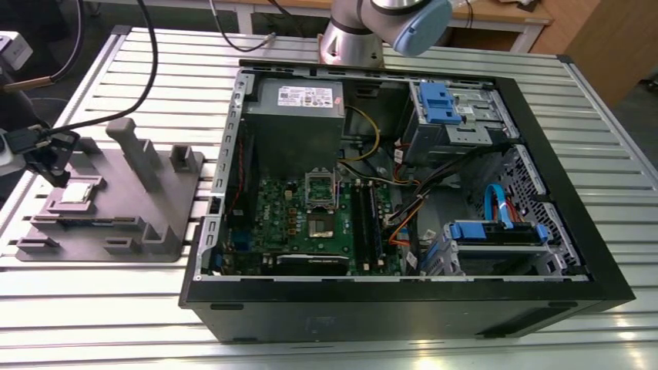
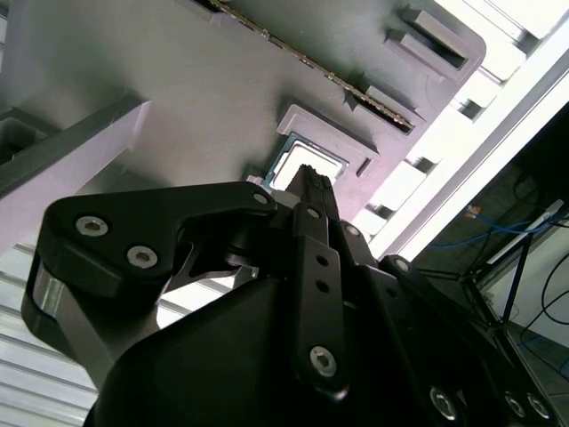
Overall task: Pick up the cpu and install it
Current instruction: 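Reach for the cpu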
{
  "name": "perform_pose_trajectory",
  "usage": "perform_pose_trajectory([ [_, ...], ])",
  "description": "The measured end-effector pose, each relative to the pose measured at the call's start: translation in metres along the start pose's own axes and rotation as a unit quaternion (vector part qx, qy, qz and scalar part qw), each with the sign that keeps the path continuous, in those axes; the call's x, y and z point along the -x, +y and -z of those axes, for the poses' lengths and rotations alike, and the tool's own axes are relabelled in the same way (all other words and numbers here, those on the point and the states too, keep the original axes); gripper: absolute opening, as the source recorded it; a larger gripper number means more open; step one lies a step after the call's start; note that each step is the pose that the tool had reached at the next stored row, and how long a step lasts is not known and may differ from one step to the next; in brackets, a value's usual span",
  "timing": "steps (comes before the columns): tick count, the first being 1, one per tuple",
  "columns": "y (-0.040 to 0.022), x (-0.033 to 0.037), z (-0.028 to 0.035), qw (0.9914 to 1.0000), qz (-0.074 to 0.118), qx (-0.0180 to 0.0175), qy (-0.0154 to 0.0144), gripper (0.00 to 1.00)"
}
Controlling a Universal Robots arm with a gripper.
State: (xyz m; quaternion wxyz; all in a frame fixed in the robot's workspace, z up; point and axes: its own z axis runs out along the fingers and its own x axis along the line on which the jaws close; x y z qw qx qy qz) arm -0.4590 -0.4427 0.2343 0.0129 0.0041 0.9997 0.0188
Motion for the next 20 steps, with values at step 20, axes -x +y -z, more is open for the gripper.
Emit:
perform_pose_trajectory([
  [20, -0.0003, -0.0002, -0.0075, 1.0, 0.0, 0.0006, 0.0, 0.11],
])
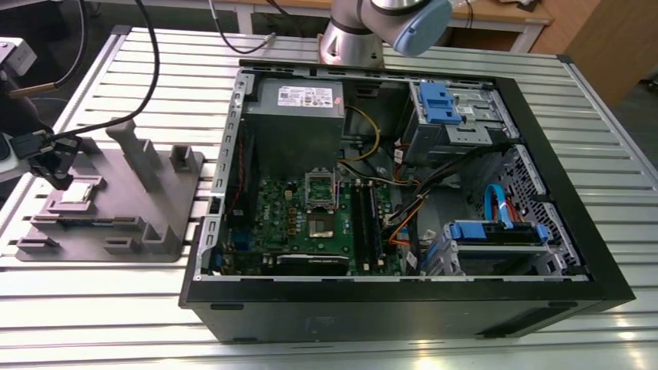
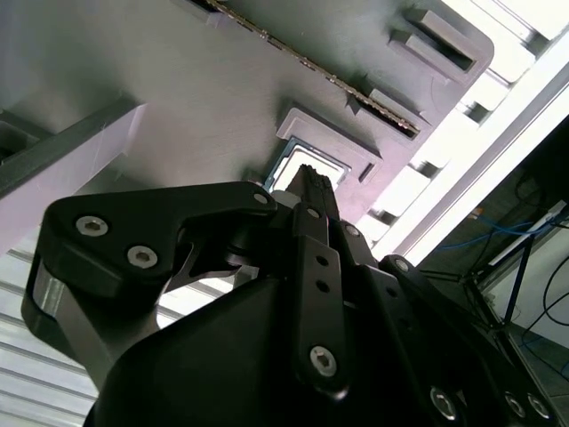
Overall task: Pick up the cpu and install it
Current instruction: 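Reach for the cpu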
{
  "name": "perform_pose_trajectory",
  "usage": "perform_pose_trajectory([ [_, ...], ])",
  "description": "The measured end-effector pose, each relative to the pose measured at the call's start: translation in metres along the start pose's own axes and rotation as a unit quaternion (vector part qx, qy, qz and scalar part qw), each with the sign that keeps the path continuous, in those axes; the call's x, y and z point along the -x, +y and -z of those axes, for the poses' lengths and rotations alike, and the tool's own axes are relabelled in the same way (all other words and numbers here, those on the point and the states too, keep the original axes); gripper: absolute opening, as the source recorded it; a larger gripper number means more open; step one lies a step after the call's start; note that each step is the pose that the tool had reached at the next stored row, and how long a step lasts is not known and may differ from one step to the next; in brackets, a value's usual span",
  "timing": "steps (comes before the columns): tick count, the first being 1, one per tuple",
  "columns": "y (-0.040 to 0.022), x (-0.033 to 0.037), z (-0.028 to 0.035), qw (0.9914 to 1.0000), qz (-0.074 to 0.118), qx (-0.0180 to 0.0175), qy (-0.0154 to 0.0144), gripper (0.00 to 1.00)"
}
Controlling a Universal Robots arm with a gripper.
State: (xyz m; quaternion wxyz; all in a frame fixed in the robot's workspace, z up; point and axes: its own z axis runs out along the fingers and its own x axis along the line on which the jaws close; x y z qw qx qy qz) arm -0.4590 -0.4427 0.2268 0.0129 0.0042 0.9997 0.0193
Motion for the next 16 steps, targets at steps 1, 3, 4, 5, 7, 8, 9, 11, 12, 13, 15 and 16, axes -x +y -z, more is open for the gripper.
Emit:
perform_pose_trajectory([
  [1, 0.0, 0.0, 0.0, 1.0, 0.0, 0.0, 0.0, 0.11],
  [3, 0.0, 0.0, -0.0006, 1.0, 0.0, 0.0, -0.0001, 0.11],
  [4, 0.0, 0.0, -0.0007, 1.0, 0.0, 0.0, -0.0001, 0.11],
  [5, 0.0, 0.0, -0.0007, 1.0, 0.0, 0.0, -0.0001, 0.11],
  [7, 0.0, 0.0, -0.0014, 1.0, 0.0, 0.0002, -0.0002, 0.11],
  [8, 0.0, 0.0, -0.002, 1.0, 0.0, 0.0002, -0.0003, 0.11],
  [9, -0.0001, 0.0, -0.0025, 1.0, 0.0, 0.0001, -0.0001, 0.11],
  [11, -0.0001, -0.0001, -0.0036, 1.0, 0.0, 0.0001, -0.0001, 0.11],
  [12, -0.0002, -0.0001, -0.0041, 1.0, 0.0, 0.0001, -0.0001, 0.11],
  [13, -0.0002, -0.0001, -0.0051, 1.0, 0.0, 0.0001, -0.0001, 0.11],
  [15, -0.0003, -0.0001, -0.0064, 1.0, 0.0, 0.0, -0.0001, 0.11],
  [16, -0.0003, -0.0002, -0.0064, 1.0, 0.0, 0.0, 0.0, 0.11],
])
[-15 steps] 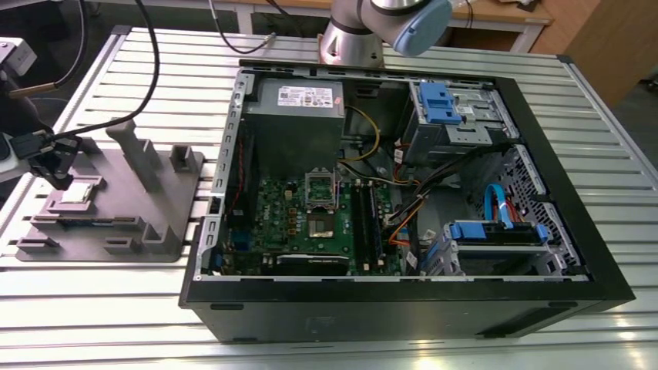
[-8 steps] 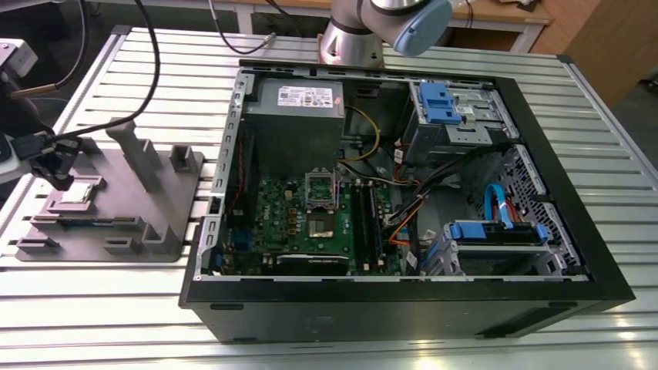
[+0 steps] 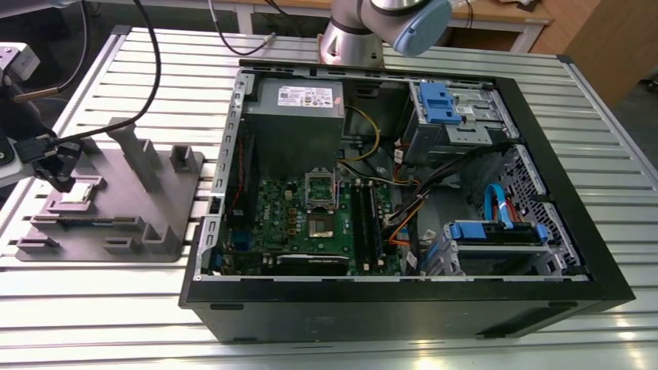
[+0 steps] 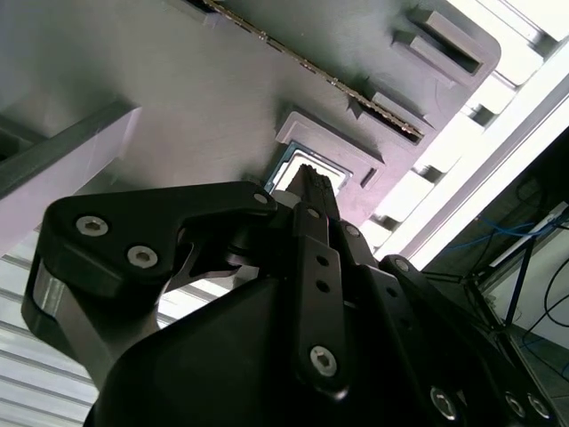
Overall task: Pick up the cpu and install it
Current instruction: 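Reach for the cpu, then pick up the cpu and move it towards the insertion slot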
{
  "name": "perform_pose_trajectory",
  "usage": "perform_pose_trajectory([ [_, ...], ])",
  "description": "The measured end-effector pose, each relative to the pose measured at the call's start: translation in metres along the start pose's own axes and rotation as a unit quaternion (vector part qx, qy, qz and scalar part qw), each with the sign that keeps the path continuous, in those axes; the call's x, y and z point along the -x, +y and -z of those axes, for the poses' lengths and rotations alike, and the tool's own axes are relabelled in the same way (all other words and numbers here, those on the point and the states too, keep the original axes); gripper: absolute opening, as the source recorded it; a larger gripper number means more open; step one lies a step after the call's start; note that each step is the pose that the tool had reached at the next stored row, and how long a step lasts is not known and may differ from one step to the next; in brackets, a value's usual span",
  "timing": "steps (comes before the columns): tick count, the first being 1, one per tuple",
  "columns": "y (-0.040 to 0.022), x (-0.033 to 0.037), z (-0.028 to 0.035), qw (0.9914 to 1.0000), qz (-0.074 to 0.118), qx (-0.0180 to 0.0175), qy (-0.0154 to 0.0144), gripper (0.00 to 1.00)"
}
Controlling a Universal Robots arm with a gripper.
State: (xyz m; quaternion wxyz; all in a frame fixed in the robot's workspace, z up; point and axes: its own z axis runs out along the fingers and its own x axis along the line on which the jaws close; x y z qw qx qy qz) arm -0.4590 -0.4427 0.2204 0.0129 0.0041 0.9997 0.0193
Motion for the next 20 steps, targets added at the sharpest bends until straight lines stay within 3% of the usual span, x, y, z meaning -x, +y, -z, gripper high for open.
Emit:
perform_pose_trajectory([
  [20, 0.0018, -0.0001, -0.0052, 1.0, 0.0, 0.0001, -0.0002, 0.11],
])
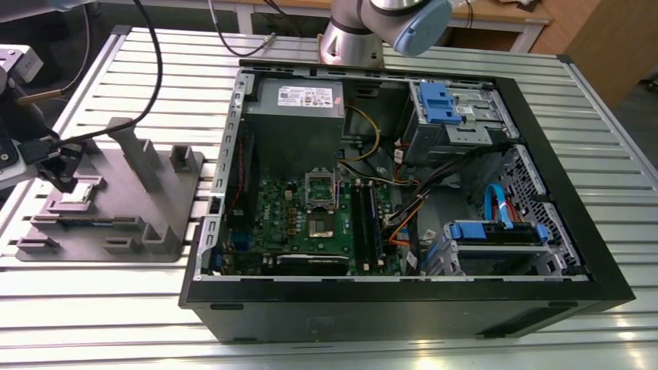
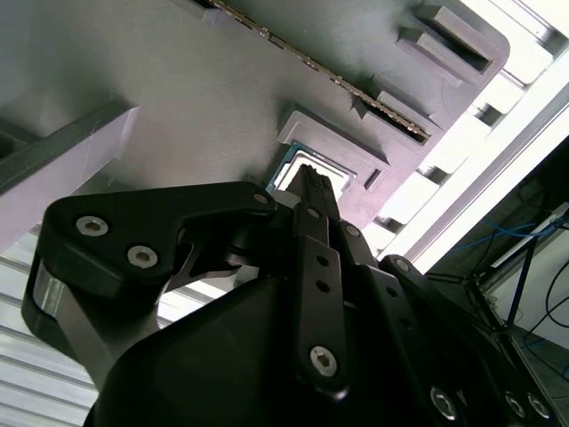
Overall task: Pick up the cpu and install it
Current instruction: 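Pick up the cpu and move it towards the insertion slot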
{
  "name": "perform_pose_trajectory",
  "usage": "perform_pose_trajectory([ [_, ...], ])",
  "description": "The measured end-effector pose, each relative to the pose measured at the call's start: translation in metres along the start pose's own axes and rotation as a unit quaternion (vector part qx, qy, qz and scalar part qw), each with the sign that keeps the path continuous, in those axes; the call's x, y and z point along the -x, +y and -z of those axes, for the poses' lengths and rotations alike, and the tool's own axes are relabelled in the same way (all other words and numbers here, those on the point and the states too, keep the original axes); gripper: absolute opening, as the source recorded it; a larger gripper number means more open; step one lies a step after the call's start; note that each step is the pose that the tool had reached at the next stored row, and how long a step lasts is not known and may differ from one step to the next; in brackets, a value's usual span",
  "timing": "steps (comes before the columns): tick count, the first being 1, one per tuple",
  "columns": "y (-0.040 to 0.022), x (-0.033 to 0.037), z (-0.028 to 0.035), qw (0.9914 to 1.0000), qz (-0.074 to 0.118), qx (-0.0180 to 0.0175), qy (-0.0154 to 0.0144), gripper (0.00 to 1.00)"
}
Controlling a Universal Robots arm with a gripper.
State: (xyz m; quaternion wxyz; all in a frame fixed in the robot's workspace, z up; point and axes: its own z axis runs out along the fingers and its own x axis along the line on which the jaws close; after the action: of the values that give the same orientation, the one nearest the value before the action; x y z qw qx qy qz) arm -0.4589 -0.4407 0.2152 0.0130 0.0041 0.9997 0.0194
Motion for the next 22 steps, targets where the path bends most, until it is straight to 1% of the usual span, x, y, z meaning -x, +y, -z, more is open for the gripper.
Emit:
perform_pose_trajectory([
  [2, -0.0001, -0.0001, -0.0018, 1.0, 0.0, 0.0, 0.0, 0.11],
  [6, 0.0002, -0.0001, -0.0022, 1.0, 0.0, 0.0, 0.0001, 0.11],
  [13, 0.003, -0.0001, -0.0031, 1.0, 0.0, 0.0, 0.0, 0.11],
  [22, 0.0032, -0.0001, -0.0031, 1.0, 0.0, 0.0, 0.0001, 0.11],
])
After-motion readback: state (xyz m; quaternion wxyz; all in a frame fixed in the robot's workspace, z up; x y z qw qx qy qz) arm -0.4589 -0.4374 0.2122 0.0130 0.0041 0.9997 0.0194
